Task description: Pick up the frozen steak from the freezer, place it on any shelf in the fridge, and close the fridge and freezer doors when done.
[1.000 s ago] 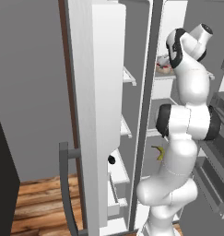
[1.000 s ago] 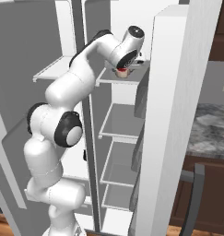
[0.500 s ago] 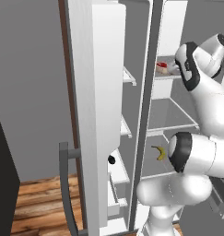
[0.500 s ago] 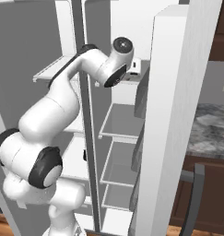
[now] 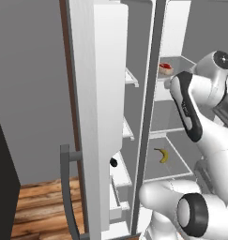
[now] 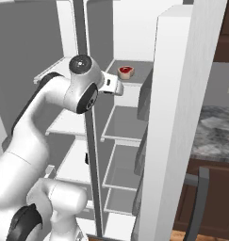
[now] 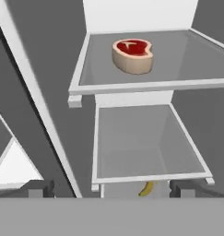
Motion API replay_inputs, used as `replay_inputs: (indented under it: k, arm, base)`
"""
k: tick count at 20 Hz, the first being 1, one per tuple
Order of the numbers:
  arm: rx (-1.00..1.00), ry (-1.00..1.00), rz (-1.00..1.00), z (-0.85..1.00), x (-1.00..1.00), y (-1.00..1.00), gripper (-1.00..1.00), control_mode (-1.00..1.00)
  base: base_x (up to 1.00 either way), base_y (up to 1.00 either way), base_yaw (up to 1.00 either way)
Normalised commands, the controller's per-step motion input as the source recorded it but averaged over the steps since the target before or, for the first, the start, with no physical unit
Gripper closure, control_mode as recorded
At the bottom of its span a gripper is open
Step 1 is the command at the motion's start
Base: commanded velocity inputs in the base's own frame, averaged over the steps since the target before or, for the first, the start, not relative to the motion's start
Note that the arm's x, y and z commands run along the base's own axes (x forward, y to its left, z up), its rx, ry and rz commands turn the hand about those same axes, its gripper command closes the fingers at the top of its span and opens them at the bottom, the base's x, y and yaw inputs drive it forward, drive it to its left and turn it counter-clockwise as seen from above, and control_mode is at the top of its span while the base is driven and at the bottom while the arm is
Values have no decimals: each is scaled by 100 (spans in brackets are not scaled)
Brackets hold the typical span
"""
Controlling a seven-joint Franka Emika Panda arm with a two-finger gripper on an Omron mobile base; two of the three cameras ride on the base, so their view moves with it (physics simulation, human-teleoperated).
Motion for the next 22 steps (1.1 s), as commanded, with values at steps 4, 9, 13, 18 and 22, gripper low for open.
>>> replay_inputs:
  k: [4,9,13,18,22]
  arm:
    - [0,0,-11,0,-81,29,-100,-100]
    - [-6,8,-1,-1,-12,63,-100,-100]
    - [-1,1,0,-5,0,1,-100,-100]
    - [0,0,0,-1,-13,-5,-100,100]
    - [0,0,0,0,0,0,-100,100]
  base:
    - [0,0,0]
    - [0,0,0]
    - [0,0,0]
    - [-60,-30,-1]
    - [-94,-14,0]
